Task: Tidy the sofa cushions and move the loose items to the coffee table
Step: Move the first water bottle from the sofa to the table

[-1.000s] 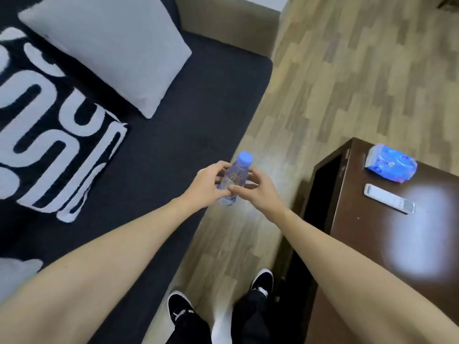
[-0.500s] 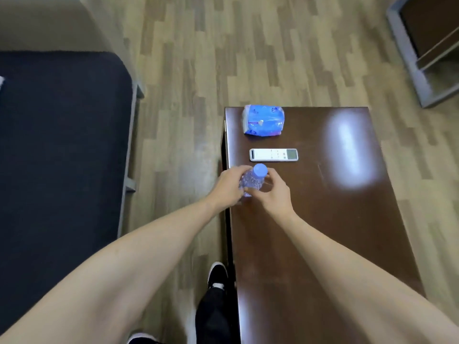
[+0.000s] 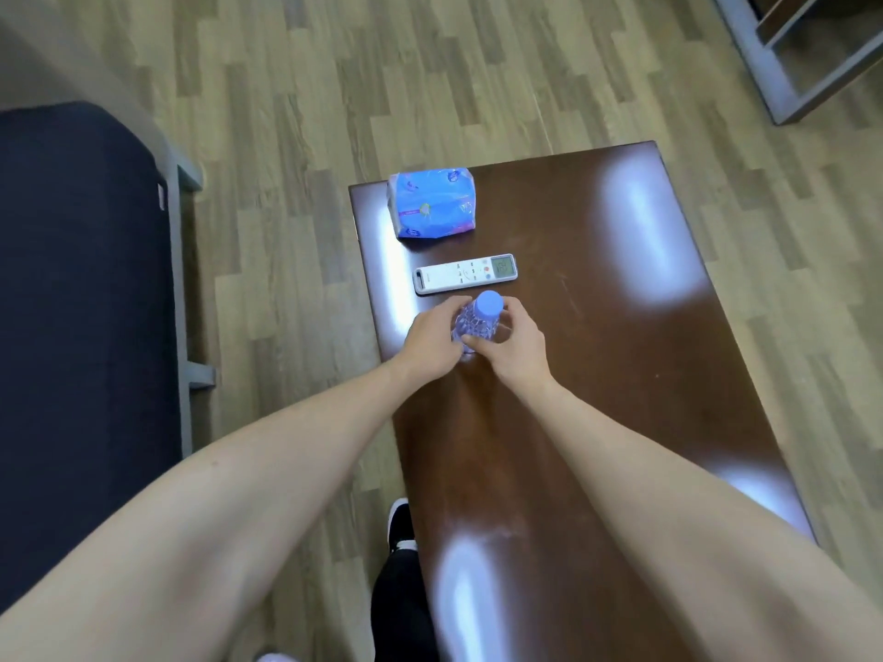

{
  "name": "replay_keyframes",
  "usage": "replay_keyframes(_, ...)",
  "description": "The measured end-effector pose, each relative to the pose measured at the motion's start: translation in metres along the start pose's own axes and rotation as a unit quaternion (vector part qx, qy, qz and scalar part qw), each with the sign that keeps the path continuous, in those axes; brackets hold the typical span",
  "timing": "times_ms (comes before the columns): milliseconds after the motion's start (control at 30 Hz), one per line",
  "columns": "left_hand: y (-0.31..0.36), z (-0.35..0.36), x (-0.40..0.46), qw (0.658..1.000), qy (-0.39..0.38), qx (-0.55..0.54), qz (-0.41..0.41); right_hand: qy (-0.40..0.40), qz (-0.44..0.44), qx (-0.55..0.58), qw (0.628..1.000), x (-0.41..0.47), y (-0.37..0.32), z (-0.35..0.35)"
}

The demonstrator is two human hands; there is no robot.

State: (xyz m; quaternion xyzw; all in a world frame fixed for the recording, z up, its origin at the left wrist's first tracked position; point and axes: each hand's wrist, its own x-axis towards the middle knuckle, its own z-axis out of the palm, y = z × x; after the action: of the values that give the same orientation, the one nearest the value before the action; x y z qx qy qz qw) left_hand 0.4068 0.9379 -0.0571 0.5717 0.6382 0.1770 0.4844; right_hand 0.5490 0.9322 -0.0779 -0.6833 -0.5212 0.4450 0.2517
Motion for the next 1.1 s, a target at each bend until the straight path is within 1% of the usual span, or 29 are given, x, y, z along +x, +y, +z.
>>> replay_keyframes(200,-0.001,0.006,-0.002,1.0,0.001,-0.002,-0.002,-0.007,0.019,-0.008,1.0,0.003,0.011,0.004)
replay_keyframes(333,-0.004,0.007,-0.009,1.0,-0.002,-0.01,-0.002,0.0,0.039,0.022,0.999,0.0,0.008,0.005)
replay_keyframes(400,-0.007,0.006,-0.017,1.0,0.013,-0.01,-0.015,0.02,0.063,0.032,0.997,-0.009,0.008,0.007)
replay_keyframes(500,-0.014,-0.001,-0.029,0.998,0.053,0.004,-0.027,0.075,0.112,0.022,0.991,-0.03,0.013,0.014)
replay_keyframes(567,-0.02,-0.008,-0.043,0.997,0.074,0.009,-0.025,0.086,0.121,0.02,0.989,-0.049,0.012,0.023)
replay_keyframes(633,-0.027,-0.018,-0.06,0.995,0.095,0.001,-0.032,0.076,0.104,0.011,0.992,-0.066,0.004,0.036)
replay_keyframes(733,-0.049,-0.05,-0.102,0.988,0.146,-0.016,-0.04,0.048,0.036,-0.034,0.998,-0.098,-0.031,0.072)
replay_keyframes(800,-0.062,-0.072,-0.133,0.984,0.172,-0.019,-0.052,0.03,0.002,-0.04,0.999,-0.116,-0.056,0.095)
replay_keyframes(933,-0.102,-0.126,-0.227,0.97,0.225,-0.043,-0.082,-0.022,-0.073,-0.038,0.996,-0.179,-0.111,0.155)
replay_keyframes(1000,-0.12,-0.149,-0.277,0.962,0.256,-0.044,-0.089,-0.044,-0.09,-0.034,0.994,-0.216,-0.132,0.185)
replay_keyframes(1100,-0.15,-0.176,-0.358,0.948,0.289,-0.053,-0.125,-0.091,-0.105,-0.046,0.989,-0.275,-0.155,0.229)
